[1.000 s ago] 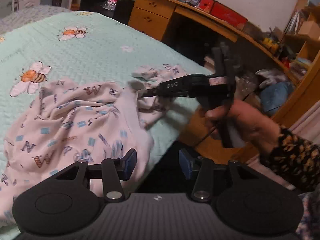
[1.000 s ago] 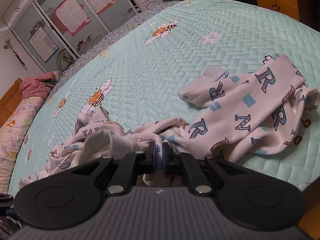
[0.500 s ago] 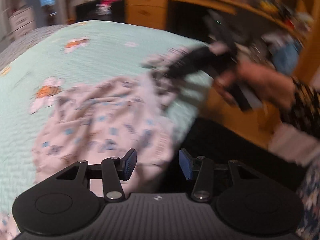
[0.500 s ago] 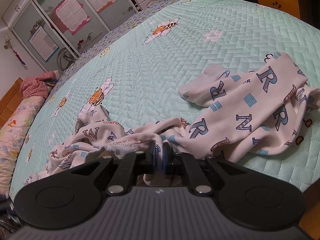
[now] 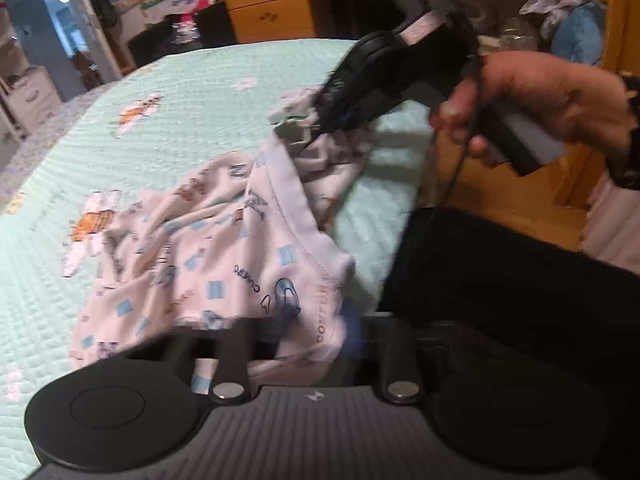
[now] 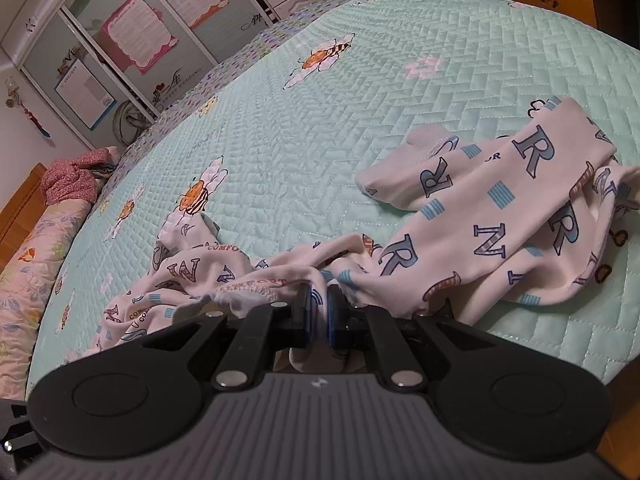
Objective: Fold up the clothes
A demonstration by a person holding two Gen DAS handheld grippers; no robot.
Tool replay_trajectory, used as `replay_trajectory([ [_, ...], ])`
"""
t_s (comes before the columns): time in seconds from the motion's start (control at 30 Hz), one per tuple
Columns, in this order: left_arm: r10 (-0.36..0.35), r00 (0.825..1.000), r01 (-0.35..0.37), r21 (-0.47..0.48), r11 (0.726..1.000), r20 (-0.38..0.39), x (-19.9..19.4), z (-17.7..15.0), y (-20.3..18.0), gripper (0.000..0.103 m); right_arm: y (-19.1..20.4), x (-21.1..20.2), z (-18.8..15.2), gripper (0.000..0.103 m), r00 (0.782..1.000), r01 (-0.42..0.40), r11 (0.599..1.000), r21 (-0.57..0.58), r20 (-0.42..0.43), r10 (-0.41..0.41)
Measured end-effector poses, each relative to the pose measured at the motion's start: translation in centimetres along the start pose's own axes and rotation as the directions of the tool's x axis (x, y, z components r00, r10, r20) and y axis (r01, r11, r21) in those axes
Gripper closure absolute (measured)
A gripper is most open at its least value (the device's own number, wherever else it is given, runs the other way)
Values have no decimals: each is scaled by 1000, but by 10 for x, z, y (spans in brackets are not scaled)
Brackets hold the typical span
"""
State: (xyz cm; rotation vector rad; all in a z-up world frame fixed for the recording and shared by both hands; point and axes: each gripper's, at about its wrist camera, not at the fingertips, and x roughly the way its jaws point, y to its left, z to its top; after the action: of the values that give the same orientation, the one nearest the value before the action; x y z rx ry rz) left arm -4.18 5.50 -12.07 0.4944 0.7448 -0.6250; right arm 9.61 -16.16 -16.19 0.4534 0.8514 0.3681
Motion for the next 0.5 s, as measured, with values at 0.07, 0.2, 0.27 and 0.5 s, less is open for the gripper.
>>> replay_trajectory([
  [0.07, 41, 997, -36, -84, 996, 68, -11, 2, 14, 99, 0, 0, 1, 94, 1000, -3, 1000, 3, -2, 3],
  [0.2, 47, 978, 57, -474, 878, 205, -42, -4, 85, 99, 1, 1, 4, 93, 1000, -14, 1000, -9, -17, 14],
  [0.27, 36, 968, 136, -639, 757, 248, -48, -16, 121, 99, 5, 2, 8, 86, 999, -39, 998, -50, -30, 38],
  [0.5, 40, 969, 181, -815, 551, 242, -35, -46, 162, 99, 40, -13, 7, 65, 998, -41, 917, -396, 20, 53],
])
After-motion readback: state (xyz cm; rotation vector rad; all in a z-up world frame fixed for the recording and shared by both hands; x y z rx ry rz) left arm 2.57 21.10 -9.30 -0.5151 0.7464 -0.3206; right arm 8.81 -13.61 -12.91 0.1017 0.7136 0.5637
